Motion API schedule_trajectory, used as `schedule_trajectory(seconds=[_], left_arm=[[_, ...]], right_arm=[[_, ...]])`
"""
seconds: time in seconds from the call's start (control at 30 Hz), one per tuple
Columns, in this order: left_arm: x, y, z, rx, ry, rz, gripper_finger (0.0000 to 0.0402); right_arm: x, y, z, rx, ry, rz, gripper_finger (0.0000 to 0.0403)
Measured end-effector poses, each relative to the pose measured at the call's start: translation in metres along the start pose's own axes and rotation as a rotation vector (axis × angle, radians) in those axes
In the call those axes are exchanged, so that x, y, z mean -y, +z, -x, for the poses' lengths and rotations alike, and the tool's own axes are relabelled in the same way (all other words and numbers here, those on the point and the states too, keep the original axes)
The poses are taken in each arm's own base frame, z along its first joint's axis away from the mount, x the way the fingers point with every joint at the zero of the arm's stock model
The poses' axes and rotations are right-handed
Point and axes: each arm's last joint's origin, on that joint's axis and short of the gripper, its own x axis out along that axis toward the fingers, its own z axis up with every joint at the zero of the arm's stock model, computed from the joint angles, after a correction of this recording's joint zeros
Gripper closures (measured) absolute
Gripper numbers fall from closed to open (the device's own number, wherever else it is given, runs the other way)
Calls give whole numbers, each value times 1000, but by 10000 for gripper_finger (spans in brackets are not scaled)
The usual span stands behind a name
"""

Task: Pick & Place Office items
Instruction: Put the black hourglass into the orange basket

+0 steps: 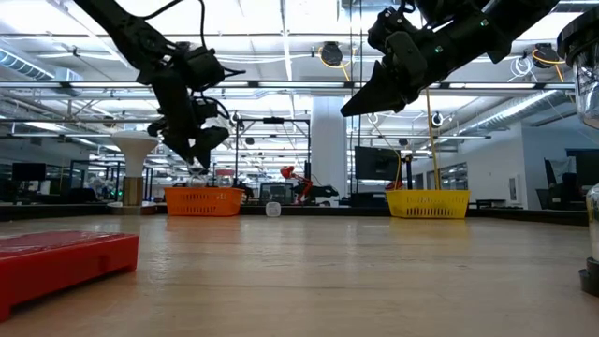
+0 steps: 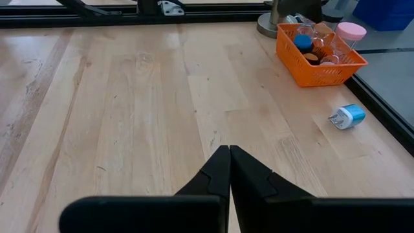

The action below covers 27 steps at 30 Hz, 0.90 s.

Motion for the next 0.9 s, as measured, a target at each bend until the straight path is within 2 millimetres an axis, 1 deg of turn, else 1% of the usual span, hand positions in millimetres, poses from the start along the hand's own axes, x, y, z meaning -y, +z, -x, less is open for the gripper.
schedule_trajectory(seconds=[0.3,0.63,0.9], left_arm=[[-1,-2,-1,-16,4,14,197],[7,-6,-20,-37,-8,43,197],[6,-7,-20,-54,-13,38,179]], right_arm=[[0,0,0,0,0,0,403],[0,0,0,1,0,0,403],[0,0,0,1,0,-1,403]])
